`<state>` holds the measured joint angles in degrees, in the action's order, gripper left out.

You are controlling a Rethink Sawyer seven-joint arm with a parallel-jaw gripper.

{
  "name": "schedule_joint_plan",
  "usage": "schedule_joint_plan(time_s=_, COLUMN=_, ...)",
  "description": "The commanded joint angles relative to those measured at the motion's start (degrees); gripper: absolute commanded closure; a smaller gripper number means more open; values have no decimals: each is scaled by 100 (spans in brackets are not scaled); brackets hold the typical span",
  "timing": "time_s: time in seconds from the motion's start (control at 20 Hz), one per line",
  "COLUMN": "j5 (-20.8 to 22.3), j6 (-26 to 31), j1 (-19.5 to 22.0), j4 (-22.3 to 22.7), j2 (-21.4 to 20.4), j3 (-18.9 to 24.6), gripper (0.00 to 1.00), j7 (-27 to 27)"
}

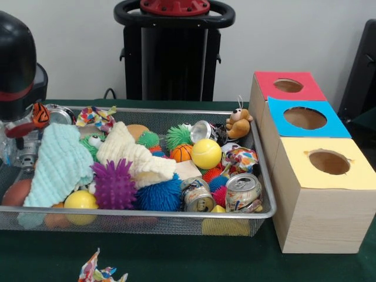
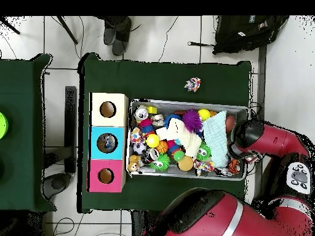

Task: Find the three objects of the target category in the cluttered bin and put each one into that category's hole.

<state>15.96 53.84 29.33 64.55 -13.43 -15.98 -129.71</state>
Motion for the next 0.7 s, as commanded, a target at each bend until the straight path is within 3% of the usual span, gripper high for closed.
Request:
schedule_joint_plan(time_s=0.05, j5=428, j6=-3475, j1=268, j4=-297, j2=377, j3=339, gripper=0, j7=-1072)
schedule_joint_plan(time_s=0.45, j5=386, j6=-3622, j1=260, j4=-177, j2=249, j3=377, gripper=0, j7=-992)
schedule_joint_plan(time_s=0.7, j5=251, j6=-3577, j1=348, j4=172, j2=-105, j3=621, gripper=0, j7=-708)
